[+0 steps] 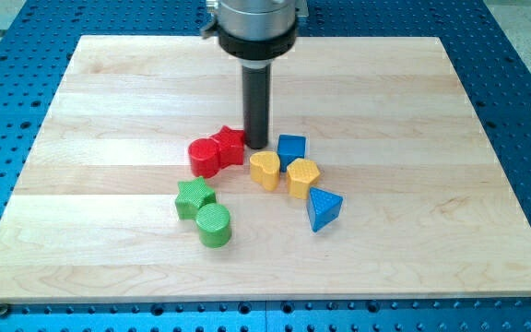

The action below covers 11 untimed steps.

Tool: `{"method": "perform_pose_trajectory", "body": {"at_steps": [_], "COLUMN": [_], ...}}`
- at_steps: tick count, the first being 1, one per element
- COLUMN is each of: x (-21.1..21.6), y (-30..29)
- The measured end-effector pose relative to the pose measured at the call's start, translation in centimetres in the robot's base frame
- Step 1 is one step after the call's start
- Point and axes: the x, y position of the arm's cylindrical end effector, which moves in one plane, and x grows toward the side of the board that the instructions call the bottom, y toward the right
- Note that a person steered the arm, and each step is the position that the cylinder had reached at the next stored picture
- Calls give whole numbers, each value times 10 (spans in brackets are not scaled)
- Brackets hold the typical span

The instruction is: Push the blue blocks to the bottom center of the board

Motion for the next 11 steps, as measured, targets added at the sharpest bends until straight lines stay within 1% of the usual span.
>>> {"method": "perform_pose_trajectory", "body": {"at_steps": [1, 2, 3, 4, 5, 6, 7, 8, 9, 10, 11], "x": [6, 11, 31, 52, 28, 18, 68, 98, 94, 44, 58], "y": [2, 85, 161, 189, 189, 151, 147, 146, 145, 145, 109]}}
